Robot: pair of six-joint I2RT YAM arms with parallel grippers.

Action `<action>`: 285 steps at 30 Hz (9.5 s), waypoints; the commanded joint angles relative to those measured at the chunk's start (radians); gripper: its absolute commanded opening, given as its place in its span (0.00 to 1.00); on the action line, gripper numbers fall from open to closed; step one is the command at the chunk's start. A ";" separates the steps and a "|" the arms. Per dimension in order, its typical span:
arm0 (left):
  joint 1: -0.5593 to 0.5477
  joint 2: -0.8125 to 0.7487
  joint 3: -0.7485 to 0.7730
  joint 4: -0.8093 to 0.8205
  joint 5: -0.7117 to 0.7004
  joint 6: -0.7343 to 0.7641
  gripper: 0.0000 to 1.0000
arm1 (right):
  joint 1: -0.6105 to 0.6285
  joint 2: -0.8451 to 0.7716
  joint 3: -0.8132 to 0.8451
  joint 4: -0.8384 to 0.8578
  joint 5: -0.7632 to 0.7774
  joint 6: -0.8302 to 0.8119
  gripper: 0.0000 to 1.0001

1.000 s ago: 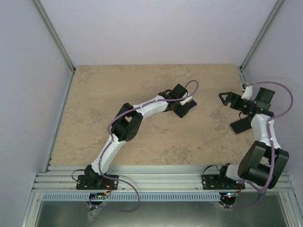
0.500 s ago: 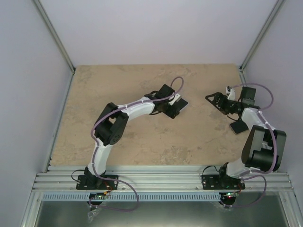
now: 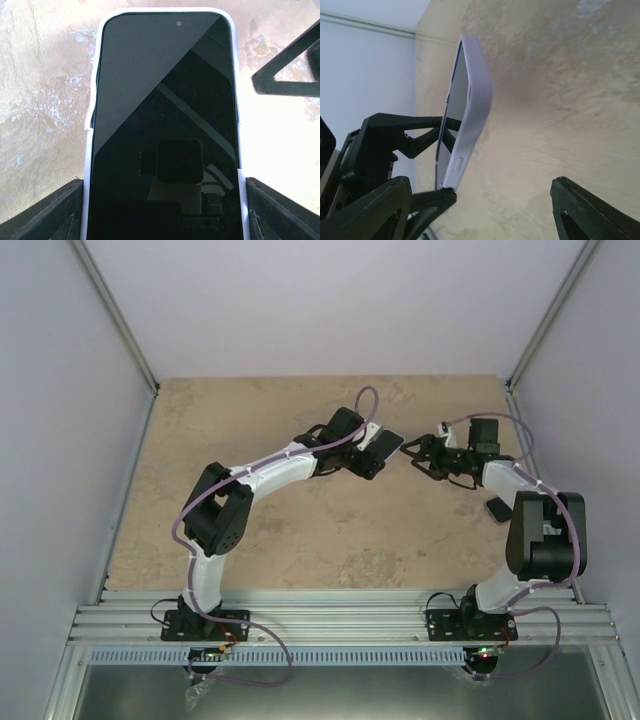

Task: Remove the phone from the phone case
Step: Pick up the phone at the center of the board, then remove the phone case from the phone.

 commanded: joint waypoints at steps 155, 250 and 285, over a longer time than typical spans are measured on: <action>0.260 -0.685 -0.456 0.251 0.874 -0.130 0.22 | 0.476 -0.220 0.103 0.606 -0.631 0.083 0.01; 0.366 -0.593 -0.531 0.341 0.537 -0.919 0.00 | 0.893 -0.065 0.330 0.034 1.181 -0.966 0.46; 0.402 -0.562 -0.567 0.209 0.309 -0.786 0.00 | 0.830 -0.132 0.458 -0.094 1.084 -0.945 0.00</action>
